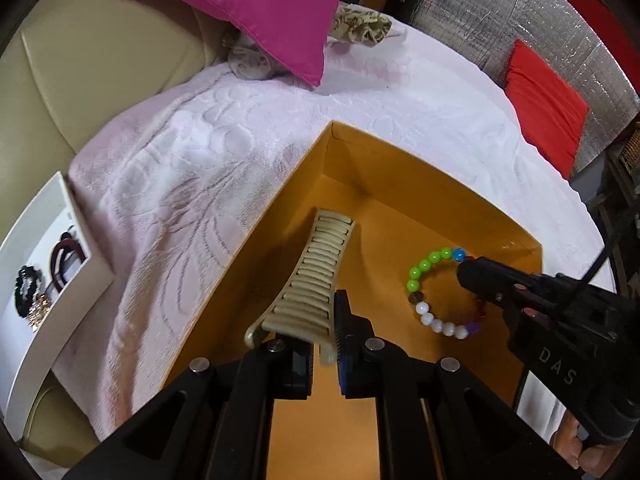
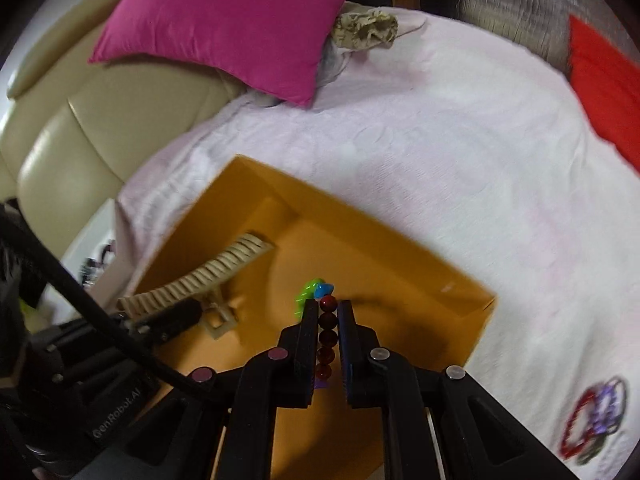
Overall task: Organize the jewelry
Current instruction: 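Carry the claw clip and beaded bracelet into the orange box and open both tools, then grasp the red beaded bracelet with the left tool while the right tool grasps the silver bangle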
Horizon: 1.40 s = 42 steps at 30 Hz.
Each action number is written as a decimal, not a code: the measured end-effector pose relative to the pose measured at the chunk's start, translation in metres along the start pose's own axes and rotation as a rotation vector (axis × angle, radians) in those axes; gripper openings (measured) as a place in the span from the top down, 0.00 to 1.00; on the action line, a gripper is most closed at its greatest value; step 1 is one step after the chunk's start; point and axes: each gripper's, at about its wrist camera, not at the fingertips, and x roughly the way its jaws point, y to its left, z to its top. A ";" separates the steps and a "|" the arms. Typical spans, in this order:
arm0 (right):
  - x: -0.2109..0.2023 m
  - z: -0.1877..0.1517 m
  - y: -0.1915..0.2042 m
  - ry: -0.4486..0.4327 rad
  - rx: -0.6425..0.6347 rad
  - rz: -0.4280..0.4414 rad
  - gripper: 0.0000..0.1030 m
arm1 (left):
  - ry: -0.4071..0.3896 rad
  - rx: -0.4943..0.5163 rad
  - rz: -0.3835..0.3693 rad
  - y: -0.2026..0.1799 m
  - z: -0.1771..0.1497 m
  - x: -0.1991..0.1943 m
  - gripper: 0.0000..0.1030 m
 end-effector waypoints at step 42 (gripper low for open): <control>-0.203 -0.260 -0.345 -0.286 0.602 0.115 0.49 | -0.111 0.239 -0.056 -0.247 -0.107 -0.016 0.55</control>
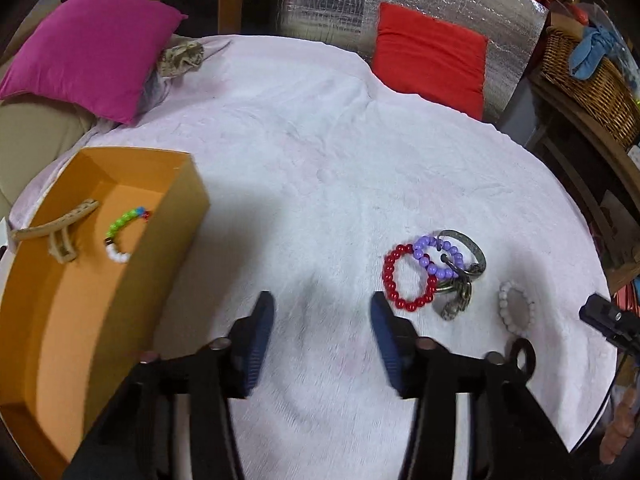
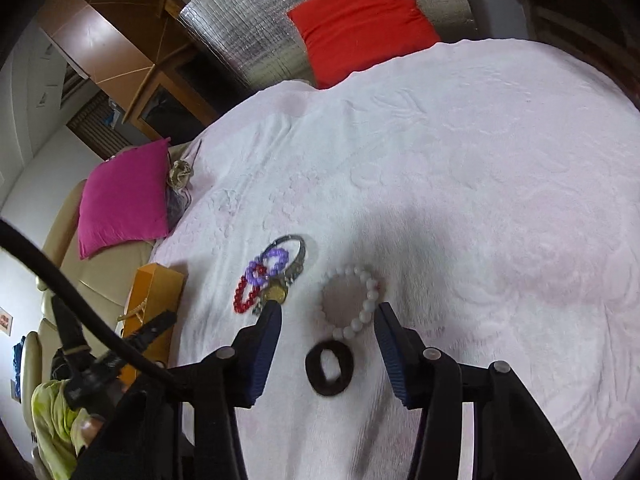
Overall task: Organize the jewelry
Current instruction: 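Grasp the red beaded bracelet with the left tool while the right tool grasps the silver bangle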
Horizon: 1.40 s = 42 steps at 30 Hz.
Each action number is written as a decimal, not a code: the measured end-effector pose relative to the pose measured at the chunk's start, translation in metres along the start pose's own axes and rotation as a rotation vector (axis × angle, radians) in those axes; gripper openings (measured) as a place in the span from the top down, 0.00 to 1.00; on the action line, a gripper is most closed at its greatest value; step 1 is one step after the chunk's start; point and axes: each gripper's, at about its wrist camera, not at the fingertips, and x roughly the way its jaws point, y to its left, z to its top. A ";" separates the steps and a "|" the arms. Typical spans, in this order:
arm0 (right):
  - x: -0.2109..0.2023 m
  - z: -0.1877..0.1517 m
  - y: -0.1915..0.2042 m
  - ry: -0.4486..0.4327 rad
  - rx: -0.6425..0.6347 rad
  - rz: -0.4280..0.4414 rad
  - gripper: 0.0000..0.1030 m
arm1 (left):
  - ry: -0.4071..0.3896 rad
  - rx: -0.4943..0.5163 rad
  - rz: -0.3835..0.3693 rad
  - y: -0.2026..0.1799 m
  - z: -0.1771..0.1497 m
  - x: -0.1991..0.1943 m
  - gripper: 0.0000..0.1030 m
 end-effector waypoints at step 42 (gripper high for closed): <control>0.125 0.054 0.025 0.161 0.030 -0.034 0.90 | 0.111 0.092 -0.018 -0.029 0.020 0.069 0.91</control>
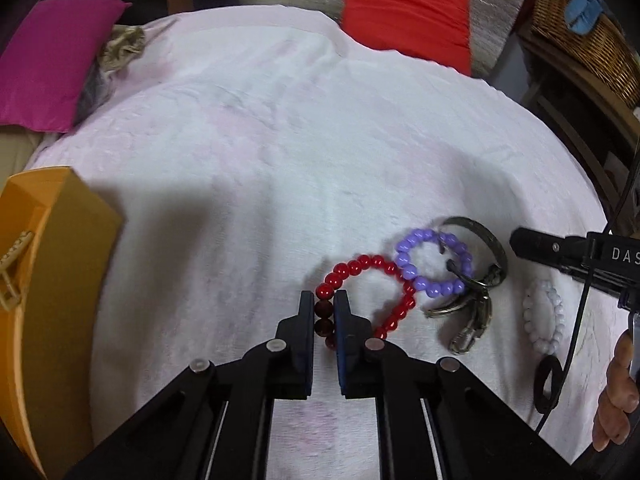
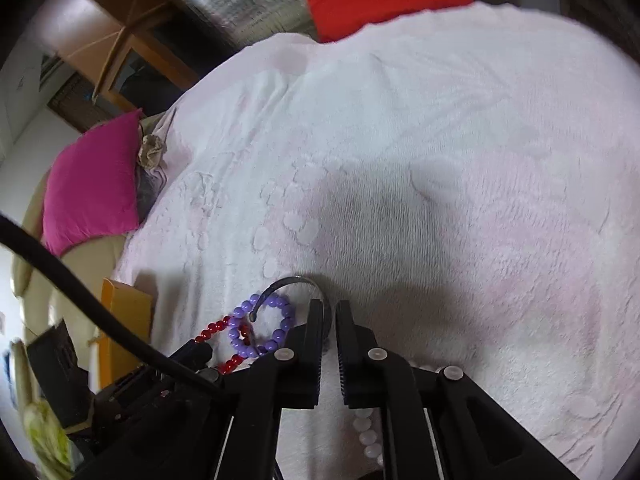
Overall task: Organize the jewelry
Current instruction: 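Grasp the red beaded bracelet with the left tool while the right tool grasps the silver bangle, then carry the red bracelet and silver bangle into the orange box and open both tools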
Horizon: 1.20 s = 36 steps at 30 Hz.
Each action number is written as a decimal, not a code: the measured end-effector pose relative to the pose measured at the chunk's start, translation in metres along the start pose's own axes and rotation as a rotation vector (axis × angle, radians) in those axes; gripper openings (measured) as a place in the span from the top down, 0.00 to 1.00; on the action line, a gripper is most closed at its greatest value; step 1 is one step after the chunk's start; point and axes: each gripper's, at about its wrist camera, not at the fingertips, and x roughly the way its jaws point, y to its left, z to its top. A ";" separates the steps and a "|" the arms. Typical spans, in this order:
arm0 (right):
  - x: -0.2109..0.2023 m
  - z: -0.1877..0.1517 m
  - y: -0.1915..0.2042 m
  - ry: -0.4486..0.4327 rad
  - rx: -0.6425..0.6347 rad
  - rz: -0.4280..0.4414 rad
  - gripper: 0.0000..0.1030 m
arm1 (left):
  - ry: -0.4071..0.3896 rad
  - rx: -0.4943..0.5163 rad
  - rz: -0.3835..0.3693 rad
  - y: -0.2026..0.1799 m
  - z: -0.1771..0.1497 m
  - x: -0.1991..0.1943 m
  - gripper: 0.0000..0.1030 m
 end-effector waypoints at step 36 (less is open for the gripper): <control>-0.042 -0.011 0.018 -0.199 -0.168 -0.171 0.95 | -0.218 -0.021 -0.019 0.020 -0.007 -0.073 0.91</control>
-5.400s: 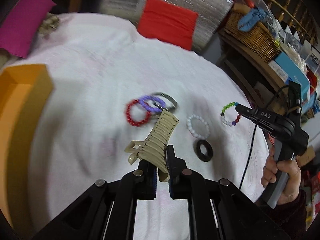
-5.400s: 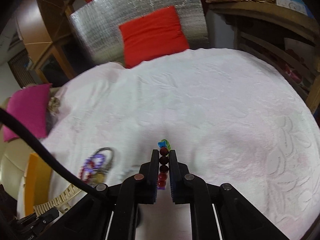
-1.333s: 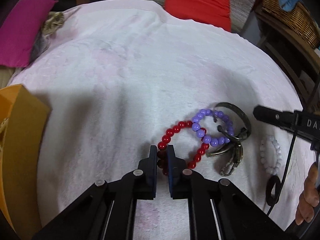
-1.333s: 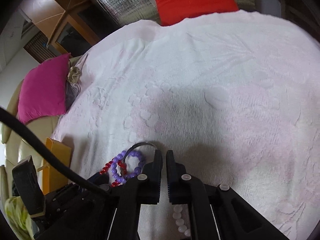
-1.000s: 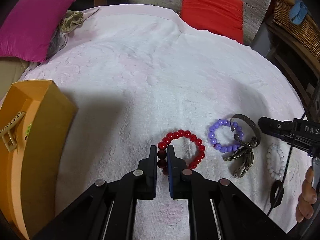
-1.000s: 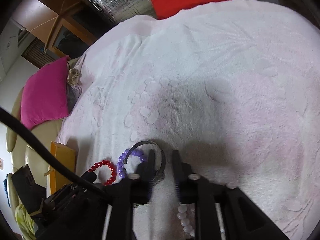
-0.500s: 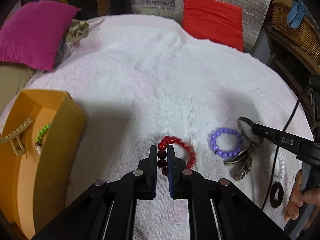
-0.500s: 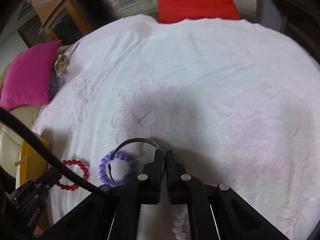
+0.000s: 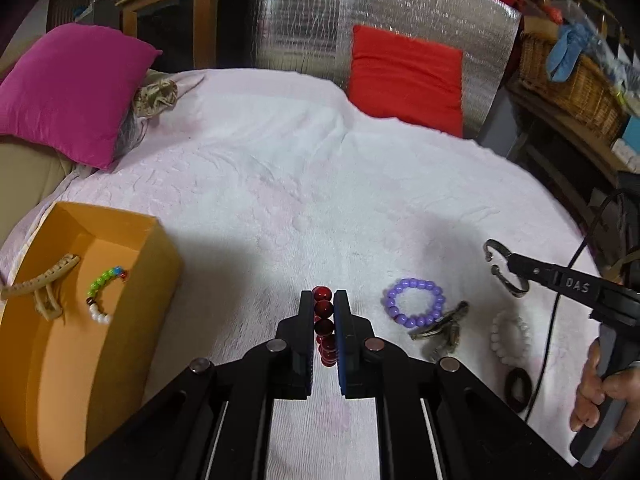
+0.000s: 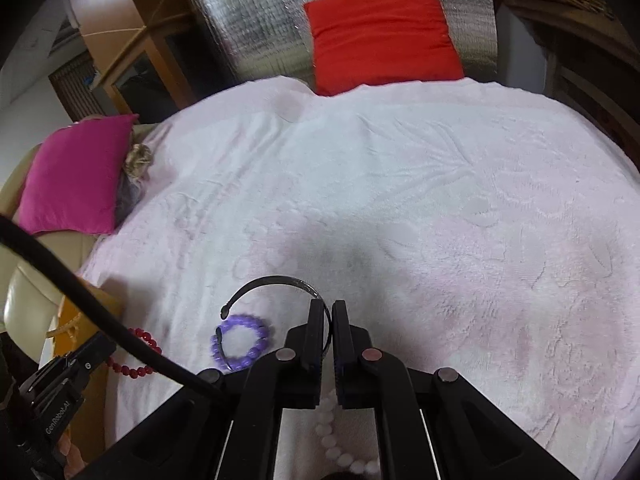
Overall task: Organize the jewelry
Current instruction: 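Carry the red bracelet and silver bangle into the orange box and open both tools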
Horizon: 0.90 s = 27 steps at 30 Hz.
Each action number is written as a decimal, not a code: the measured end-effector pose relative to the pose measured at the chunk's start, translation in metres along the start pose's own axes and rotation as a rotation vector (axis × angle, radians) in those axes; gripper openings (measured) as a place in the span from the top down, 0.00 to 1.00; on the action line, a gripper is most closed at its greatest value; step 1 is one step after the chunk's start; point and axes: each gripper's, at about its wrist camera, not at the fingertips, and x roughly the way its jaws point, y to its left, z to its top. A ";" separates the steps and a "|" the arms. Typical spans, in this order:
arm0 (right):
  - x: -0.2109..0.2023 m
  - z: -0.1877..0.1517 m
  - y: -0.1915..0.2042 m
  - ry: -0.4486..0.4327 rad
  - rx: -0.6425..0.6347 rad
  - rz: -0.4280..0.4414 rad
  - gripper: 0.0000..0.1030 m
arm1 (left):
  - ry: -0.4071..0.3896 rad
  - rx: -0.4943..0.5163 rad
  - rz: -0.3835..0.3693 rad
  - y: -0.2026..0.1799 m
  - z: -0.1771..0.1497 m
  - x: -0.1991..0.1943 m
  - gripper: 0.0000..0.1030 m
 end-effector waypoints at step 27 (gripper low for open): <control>0.013 -0.107 0.359 0.165 -0.589 0.266 0.95 | -0.044 -0.207 0.142 0.244 -0.057 -0.138 0.91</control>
